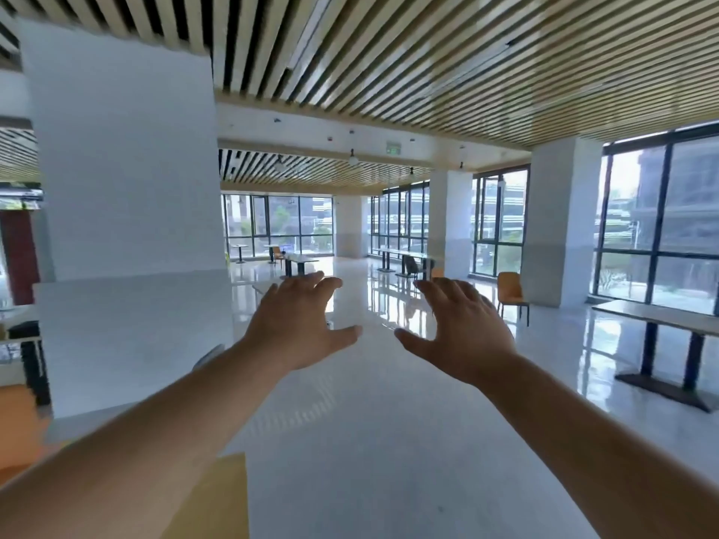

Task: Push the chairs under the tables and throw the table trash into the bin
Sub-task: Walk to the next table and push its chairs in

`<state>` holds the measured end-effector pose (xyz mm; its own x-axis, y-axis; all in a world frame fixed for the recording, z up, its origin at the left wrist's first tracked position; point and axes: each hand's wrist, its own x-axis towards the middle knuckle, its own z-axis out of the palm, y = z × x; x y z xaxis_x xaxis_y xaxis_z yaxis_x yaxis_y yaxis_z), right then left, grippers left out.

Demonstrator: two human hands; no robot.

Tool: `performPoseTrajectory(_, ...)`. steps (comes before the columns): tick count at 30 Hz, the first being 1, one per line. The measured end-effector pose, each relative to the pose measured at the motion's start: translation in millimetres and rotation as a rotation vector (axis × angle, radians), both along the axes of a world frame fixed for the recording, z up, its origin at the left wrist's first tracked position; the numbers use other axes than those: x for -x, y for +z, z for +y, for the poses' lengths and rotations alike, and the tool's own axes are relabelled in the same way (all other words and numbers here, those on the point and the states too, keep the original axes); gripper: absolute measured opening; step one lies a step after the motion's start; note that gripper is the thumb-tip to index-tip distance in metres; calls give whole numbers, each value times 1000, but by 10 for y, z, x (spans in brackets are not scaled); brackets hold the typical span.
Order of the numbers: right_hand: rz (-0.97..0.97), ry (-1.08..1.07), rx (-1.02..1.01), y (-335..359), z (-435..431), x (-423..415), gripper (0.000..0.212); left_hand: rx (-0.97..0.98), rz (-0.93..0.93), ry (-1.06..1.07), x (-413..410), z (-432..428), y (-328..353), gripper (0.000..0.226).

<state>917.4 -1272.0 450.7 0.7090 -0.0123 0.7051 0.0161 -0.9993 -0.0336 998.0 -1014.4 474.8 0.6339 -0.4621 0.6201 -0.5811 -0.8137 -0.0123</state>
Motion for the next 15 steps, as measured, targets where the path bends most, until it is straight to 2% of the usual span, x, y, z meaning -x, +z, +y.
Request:
performPoseTrajectory(6, 6, -36, 99, -7, -520, -886, 93, -36, -5, -30, -991, -776, -203, 98)
performPoseTrajectory(12, 62, -98, 151, -19, -956, -2133, 94, 9, 10, -104, -2476, -1216, -418, 103)
performPoseTrajectory(15, 131, -165, 182, 85, -1252, -2714, 95, -39, 44, -114, -3243, -1405, -412, 106)
